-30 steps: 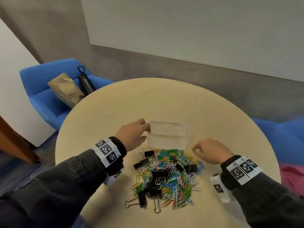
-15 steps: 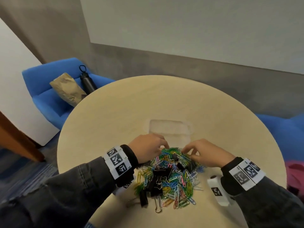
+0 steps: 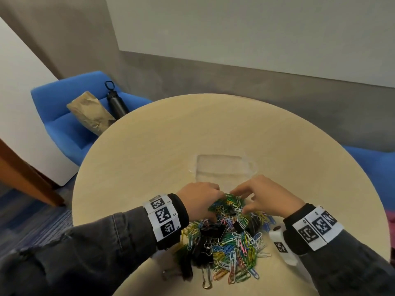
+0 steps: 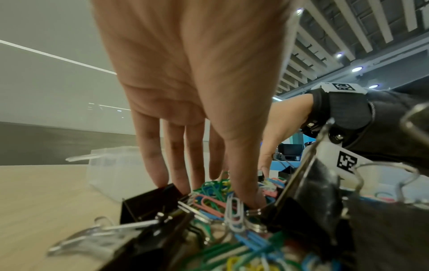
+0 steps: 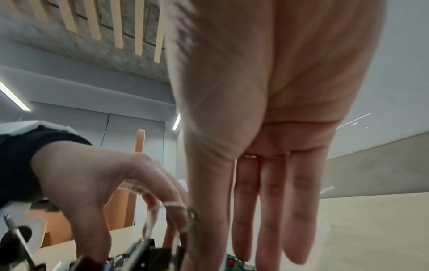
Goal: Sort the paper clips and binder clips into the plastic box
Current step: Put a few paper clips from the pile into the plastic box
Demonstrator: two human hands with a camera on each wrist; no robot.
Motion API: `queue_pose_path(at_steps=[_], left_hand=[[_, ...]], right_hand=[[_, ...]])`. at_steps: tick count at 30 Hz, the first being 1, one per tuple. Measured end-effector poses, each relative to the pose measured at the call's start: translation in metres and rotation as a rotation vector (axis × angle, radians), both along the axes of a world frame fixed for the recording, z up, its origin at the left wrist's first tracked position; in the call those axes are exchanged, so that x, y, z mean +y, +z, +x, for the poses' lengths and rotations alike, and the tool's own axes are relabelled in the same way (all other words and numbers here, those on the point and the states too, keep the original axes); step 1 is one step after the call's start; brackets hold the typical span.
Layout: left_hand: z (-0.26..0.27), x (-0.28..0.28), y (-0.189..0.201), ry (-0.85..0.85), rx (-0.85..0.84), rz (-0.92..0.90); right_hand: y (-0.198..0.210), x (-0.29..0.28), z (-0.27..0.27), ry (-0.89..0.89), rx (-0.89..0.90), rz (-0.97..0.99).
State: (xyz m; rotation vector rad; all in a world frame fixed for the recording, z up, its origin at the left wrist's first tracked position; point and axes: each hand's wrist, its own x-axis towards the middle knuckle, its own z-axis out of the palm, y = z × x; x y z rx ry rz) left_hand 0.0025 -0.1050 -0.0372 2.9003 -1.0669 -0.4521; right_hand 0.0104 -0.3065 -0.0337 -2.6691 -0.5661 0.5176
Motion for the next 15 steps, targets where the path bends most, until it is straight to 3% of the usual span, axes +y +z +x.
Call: queue_pose_path(at_steps=[8, 15], left_hand=[[0.0021, 0.0008, -0.0018, 0.041, -0.012, -0.082], [0.0037, 0.0047, 0.0002, 0.097, -0.012, -0.232]], right_hand=[[-0.0047, 0.003, -0.0034, 0.059, -0.042, -0.108], [-0.0053, -0.0036, -0.0013, 0.028, -0.034, -0.01]])
